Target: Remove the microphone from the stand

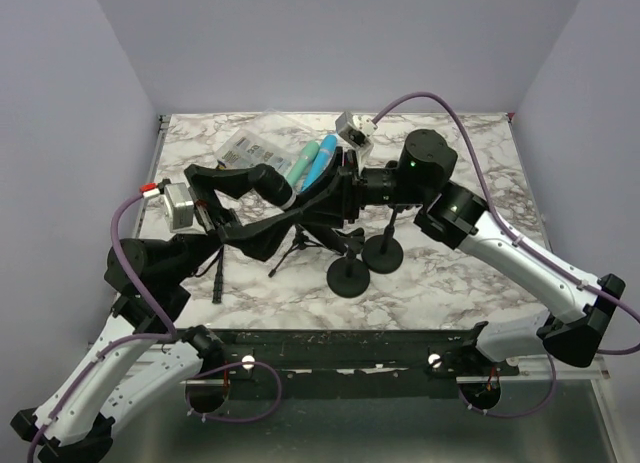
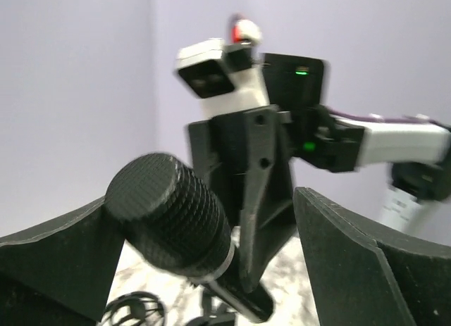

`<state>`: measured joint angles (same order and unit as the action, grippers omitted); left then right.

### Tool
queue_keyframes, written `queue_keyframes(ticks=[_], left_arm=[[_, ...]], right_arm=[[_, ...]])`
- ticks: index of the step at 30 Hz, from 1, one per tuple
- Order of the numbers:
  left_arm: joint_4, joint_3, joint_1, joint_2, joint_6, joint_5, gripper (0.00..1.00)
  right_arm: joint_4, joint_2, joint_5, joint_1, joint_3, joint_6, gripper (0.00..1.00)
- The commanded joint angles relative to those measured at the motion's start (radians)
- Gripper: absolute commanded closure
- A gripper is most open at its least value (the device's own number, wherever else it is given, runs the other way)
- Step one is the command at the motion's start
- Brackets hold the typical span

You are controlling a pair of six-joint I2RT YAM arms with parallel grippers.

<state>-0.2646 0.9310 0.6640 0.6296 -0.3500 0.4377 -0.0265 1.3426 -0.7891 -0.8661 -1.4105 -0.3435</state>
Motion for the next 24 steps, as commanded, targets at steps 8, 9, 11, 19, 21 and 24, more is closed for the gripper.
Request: queue_keyframes(ticks=[8, 9, 11, 19, 21, 24], left_arm=[[0.054, -0.087, -0.002, -0.099, 0.178, -0.86, 0.02], [0.06, -0.084, -0.003, -0.091, 0.184, -0.876, 0.01], [0.061, -0.085, -0.002, -0.078, 0.187, -0.881, 0.02], [0.069, -0.081, -0.002, -0.046, 0.187, -0.852, 0.02], [0.071, -0.08, -0.003, -0.042, 0.187, -0.847, 0.02], [0.073, -0.08, -0.003, -0.038, 0.184, -0.838, 0.02]], right_arm=[[0.258, 0.033, 0.865, 0.071, -0.214, 0.016, 1.0], [0.264, 0.044, 0.859, 0.124, -0.224, -0.009, 1.0], [0.277, 0.067, 0.808, 0.241, -0.245, -0.087, 1.0], [0.341, 0.178, 0.84, 0.509, -0.303, -0.218, 1.0], [0.332, 0.199, 0.846, 0.565, -0.271, -0.264, 1.0], [0.28, 0.231, 0.82, 0.625, -0.21, -0.298, 1.0]])
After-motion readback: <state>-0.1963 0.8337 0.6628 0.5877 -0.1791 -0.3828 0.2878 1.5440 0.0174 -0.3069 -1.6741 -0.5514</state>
